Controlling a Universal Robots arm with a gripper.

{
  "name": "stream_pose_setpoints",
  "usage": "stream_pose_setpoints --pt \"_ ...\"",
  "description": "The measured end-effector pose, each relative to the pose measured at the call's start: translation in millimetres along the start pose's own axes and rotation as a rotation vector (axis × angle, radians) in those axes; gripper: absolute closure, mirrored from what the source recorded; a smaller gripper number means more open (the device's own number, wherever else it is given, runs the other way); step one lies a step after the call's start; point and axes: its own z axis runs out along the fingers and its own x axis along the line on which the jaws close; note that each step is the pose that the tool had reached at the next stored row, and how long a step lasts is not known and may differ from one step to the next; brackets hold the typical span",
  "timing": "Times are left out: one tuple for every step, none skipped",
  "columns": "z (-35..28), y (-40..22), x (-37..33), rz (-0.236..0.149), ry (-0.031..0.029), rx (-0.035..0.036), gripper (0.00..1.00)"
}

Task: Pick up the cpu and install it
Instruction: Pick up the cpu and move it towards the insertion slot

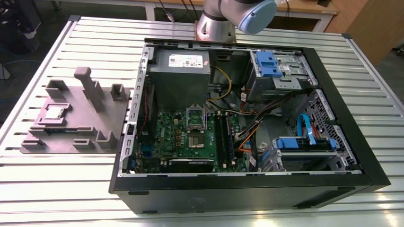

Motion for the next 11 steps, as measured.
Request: stream_pose_setpoints --pt "0.4 -0.1 0.7 0.0 0.0001 0.0001 0.23" --pt "1.5 -0.2 1.0 0.0 -0.0002 -0.0001 0.23" --pt "2.6 -0.2 1.4 0.0 0.0 0.0 0.23" --pt "3.8 -0.3 2.0 0.0 0.0001 0.0001 0.23" --pt "5.1 -0.4 2.5 0.0 0.0 0.0 0.23" --pt "6.0 -0.6 2.9 0.0 0.0 0.0 0.23" --pt "6.8 -0.9 3.2 0.0 0.0001 0.0001 0.23" --pt "7.6 -1.4 3.2 0.0 0.0002 0.0001 0.23" --pt "8.5 -1.8 3.3 0.0 0.0001 0.0 0.23" --pt "9.0 -2.1 3.4 0.0 0.0001 -0.0001 0.23" --pt "9.4 -2.2 3.6 0.0 0.0001 -0.0002 0.23"
